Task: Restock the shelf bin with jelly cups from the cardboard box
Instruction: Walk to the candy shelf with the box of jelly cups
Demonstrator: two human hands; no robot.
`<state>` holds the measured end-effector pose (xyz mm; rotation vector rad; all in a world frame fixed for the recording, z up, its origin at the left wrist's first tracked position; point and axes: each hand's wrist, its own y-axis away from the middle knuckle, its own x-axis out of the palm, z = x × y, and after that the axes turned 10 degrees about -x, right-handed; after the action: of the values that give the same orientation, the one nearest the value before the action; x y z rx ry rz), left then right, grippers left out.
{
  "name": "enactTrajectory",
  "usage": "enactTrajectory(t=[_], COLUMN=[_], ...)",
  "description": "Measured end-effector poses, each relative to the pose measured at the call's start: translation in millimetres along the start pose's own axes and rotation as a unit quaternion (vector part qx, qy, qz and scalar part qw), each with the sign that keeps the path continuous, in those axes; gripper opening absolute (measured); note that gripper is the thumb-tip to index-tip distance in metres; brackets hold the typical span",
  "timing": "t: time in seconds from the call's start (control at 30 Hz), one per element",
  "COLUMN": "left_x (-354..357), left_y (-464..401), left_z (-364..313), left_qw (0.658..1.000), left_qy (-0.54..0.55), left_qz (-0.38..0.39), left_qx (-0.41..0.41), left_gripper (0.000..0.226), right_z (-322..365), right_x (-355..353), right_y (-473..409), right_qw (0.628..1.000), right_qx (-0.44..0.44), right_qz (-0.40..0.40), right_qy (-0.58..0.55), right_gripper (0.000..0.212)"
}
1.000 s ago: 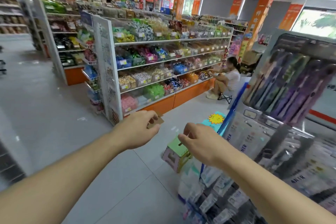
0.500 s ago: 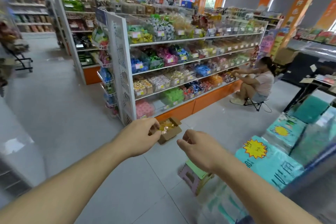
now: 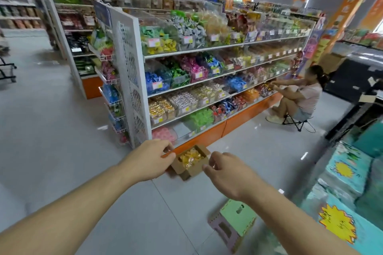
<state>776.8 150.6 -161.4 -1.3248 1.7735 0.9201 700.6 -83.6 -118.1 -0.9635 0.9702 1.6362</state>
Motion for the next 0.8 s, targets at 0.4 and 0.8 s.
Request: enactTrajectory(t=[0.4, 0.8], left_x=[18, 16], left_y=[-231, -414], left_z=[-15, 11], left_qw=[1.0, 0.995], left_qy=[0.018, 0.037], left_qz=[-0.002, 0.004], left_qx=[-0.004, -0.089], left_gripper=[0.025, 0.032], right_z=[-110, -177], right_x=[-51, -83], right_y=[-195, -419], right_qw=[0.999, 0.996], right_qx=[0.023, -0.016], right_qz=[0.033, 0.084], right_qy=[0.014, 0.034], right_gripper=[0.036, 0.035])
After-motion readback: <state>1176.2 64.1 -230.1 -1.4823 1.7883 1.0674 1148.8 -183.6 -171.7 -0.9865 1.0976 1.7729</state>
